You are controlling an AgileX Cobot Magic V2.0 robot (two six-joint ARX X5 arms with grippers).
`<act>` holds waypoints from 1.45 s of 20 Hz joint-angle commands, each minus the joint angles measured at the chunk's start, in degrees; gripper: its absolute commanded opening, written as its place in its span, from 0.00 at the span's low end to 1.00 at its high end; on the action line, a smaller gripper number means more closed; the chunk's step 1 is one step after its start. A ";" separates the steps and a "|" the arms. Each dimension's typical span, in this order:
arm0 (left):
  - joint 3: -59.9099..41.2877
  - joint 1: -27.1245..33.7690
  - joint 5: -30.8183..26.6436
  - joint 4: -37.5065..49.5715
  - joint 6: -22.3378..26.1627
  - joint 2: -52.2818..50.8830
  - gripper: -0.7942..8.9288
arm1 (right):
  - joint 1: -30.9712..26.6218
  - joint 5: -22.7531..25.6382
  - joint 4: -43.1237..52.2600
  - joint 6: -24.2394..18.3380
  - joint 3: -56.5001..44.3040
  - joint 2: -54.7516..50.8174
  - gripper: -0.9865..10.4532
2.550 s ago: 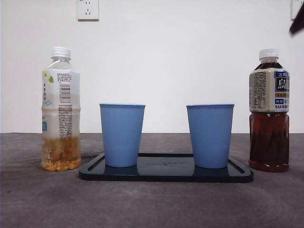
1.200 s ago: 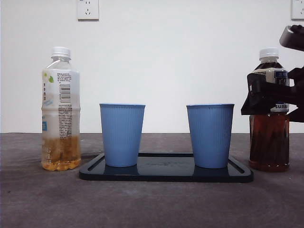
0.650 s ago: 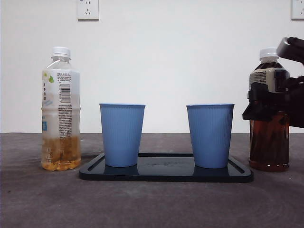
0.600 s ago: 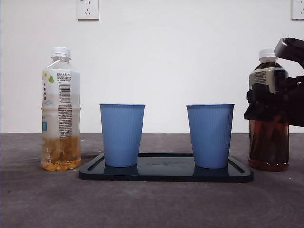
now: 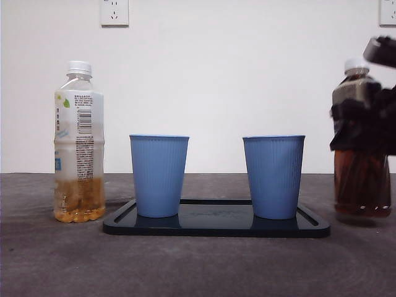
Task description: Pour the drink into the cup
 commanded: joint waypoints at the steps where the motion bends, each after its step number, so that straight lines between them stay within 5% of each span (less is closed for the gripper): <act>1: 1.29 -0.17 0.22 0.57 1.42 0.31 0.63 | 1.51 -0.17 -6.84 -3.67 3.34 -6.36 0.22; 7: 1.29 -0.17 0.22 0.55 1.77 0.31 0.63 | 7.65 8.46 -46.16 -18.03 21.59 -13.38 0.22; 13: 1.29 -0.17 0.22 0.50 1.77 0.31 0.63 | 14.12 23.26 -64.52 -29.90 33.22 -13.31 0.22; 24: 1.29 -0.17 0.22 0.37 1.73 0.31 0.63 | 23.34 48.92 -70.90 -45.59 36.83 -2.01 0.22; 29: 1.29 -0.20 0.22 0.09 1.64 0.31 0.63 | 23.41 52.81 -70.86 -47.10 36.83 3.21 0.22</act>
